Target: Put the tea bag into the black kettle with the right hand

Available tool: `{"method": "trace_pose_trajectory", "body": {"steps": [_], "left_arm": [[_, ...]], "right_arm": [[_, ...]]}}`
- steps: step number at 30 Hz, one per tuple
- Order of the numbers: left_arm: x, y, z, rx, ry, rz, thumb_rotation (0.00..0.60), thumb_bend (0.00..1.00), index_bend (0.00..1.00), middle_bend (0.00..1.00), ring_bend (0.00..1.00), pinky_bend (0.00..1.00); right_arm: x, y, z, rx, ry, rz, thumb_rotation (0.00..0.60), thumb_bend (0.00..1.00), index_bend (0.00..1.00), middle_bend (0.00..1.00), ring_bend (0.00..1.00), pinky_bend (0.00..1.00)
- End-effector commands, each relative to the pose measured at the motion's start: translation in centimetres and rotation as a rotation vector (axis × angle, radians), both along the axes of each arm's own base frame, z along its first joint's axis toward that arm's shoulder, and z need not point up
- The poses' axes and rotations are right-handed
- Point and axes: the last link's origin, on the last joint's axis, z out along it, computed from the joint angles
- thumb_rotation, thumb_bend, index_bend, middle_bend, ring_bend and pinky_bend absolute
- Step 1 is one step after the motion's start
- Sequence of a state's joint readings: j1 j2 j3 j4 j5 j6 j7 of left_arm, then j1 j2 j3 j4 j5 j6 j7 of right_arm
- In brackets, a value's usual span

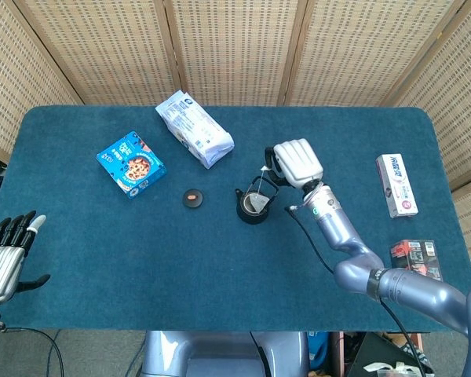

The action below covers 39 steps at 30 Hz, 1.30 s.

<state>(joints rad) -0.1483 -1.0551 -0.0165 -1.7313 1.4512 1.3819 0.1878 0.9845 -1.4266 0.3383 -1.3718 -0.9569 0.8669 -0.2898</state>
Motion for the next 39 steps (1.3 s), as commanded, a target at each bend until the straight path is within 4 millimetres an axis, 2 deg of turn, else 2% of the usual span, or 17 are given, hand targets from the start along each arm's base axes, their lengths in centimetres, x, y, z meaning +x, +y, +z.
{"method": "trace_pose_trajectory", "body": {"steps": [1,12,21,28,30,33,35,39], "left_arm": [[0.0,0.0,0.0,-0.001,0.000,0.000,0.600,0.07,0.00,0.00,0.00,0.00],[0.1,0.0,-0.3,-0.011,-0.002,-0.007,0.600,0.07,0.00,0.00,0.00,0.00],[0.2,-0.1,-0.3,-0.015,0.001,-0.009,0.600,0.07,0.00,0.00,0.00,0.00],[0.2,-0.1,-0.3,-0.013,0.004,-0.008,0.600,0.07,0.00,0.00,0.00,0.00],[0.2,-0.1,-0.3,-0.014,0.006,-0.006,0.600,0.07,0.00,0.00,0.00,0.00],[0.2,-0.1,-0.3,-0.014,0.005,-0.007,0.600,0.07,0.00,0.00,0.00,0.00],[0.1,-0.1,-0.2,-0.013,0.006,-0.005,0.600,0.07,0.00,0.00,0.00,0.00],[0.1,-0.1,-0.2,-0.011,0.006,-0.004,0.600,0.07,0.00,0.00,0.00,0.00]], "right_arm": [[-0.3,0.4,-0.3,0.001,0.009,0.003,0.600,0.71,0.69,0.75,0.68,0.55],[-2.7,4.5,-1.7,0.014,0.044,0.046,0.600,0.71,0.69,0.75,0.69,0.55],[-3.9,6.8,-3.2,0.039,0.076,0.082,0.600,0.71,0.69,0.74,0.68,0.55],[-4.4,7.6,-4.5,0.049,0.111,0.102,0.600,0.71,0.57,0.73,0.68,0.55],[-4.5,7.9,-4.9,0.053,0.126,0.113,0.600,0.68,0.54,0.72,0.68,0.55],[-4.5,8.1,-5.3,0.058,0.144,0.120,0.596,0.57,0.50,0.72,0.68,0.55],[-4.5,8.2,-5.4,0.057,0.152,0.124,0.554,0.46,0.48,0.71,0.68,0.55],[-4.7,8.3,-5.5,0.062,0.168,0.127,0.492,0.34,0.42,0.71,0.68,0.55]]}}
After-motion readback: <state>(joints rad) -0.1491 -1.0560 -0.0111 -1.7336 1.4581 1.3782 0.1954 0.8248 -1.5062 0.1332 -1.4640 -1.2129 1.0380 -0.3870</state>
